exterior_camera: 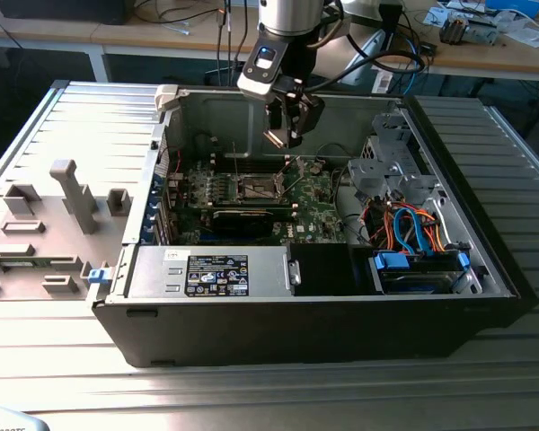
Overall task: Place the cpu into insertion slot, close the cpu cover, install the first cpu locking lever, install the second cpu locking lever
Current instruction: 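Place the cpu into insertion slot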
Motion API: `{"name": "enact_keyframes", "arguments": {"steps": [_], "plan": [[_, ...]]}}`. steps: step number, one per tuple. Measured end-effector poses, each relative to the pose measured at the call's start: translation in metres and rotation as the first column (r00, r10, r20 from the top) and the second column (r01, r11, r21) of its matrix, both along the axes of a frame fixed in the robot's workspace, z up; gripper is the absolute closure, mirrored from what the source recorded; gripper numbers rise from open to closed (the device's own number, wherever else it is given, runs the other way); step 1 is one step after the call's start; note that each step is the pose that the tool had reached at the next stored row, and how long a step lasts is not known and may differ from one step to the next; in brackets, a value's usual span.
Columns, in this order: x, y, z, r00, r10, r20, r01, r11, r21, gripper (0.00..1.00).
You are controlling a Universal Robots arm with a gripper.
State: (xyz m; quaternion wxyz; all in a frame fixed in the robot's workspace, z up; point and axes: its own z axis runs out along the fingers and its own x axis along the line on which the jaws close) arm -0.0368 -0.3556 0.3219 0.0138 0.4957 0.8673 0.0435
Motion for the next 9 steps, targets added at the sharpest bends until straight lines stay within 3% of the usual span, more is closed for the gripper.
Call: {"name": "enact_keyframes", "arguments": {"steps": [9], "plan": [[0.0000, 0.0000, -0.0001, 0.9999, -0.017, 0.0000, 0.017, 0.9999, 0.0001, 0.46]]}}
